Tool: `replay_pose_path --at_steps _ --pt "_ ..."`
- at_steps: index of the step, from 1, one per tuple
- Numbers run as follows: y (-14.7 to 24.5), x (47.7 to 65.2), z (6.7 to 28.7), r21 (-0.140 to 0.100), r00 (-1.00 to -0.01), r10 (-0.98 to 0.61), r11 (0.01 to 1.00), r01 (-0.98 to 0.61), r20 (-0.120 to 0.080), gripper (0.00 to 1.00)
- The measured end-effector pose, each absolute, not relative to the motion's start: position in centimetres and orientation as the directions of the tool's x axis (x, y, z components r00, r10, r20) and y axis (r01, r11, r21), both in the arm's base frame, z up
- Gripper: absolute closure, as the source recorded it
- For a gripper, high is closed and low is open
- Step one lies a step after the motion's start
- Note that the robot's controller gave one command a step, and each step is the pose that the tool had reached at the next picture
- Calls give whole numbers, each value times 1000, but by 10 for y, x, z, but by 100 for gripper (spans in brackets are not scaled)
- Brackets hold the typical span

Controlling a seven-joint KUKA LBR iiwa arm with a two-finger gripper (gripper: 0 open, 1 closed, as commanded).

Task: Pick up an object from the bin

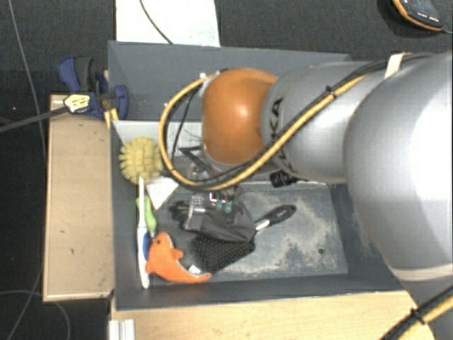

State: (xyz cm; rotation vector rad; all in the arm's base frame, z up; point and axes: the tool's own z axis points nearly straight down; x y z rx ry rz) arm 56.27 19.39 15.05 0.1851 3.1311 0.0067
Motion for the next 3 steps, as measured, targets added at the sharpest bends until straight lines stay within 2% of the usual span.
replay_pose_path --at_steps 1,2,3 --pt "165 564 123 3 -990 141 990 141 -2 100" --pt "165 564 123 3 -990 142 990 142 -2 100" --pt "171 567 80 5 -951 310 951 310 -4 100"
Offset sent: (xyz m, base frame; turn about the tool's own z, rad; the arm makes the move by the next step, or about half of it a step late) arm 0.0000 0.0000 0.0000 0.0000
